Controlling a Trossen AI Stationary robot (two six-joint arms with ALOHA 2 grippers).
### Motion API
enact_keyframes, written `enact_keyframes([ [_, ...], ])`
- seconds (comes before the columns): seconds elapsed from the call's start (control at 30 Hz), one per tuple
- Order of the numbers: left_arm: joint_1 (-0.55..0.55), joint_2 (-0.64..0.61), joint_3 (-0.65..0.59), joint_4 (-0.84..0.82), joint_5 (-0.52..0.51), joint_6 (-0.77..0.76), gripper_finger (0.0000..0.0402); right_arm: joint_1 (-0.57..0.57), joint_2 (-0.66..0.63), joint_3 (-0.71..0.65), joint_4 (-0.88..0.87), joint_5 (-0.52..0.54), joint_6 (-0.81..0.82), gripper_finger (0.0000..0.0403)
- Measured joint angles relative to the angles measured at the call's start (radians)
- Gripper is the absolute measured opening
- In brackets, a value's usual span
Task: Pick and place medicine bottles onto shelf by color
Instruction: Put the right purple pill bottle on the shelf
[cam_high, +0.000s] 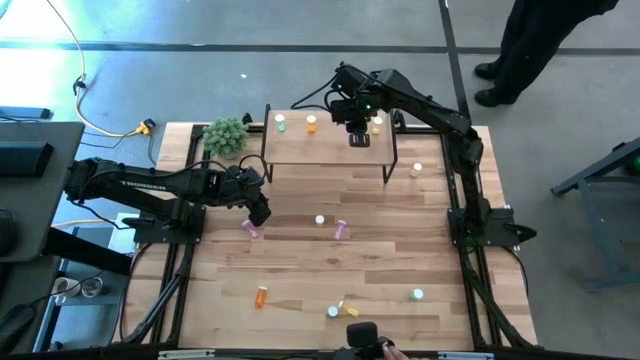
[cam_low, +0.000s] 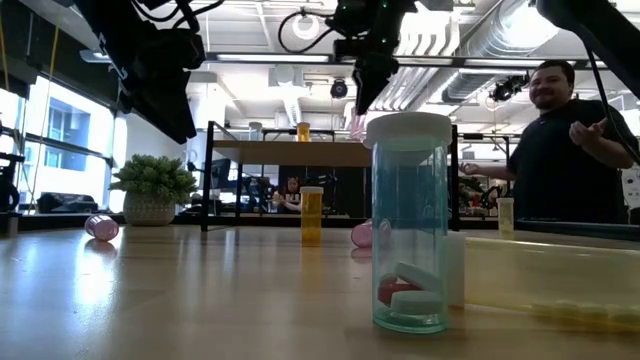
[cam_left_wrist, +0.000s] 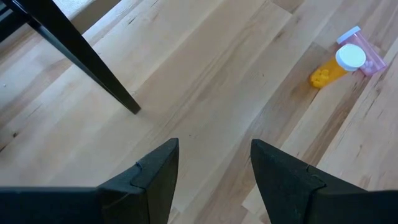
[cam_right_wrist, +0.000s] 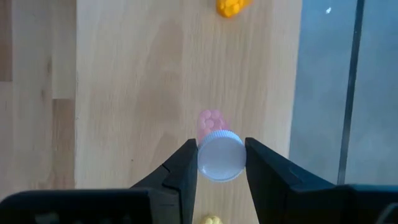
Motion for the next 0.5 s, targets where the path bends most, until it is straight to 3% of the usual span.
enact_keyframes([
  [0.5, 0.000, 0.000, 0.000, 0.000, 0.003, -0.023, 0.0188, -0.001, 0.002, -0.007, -0.012, -0.033, -0.014, 0.0104],
])
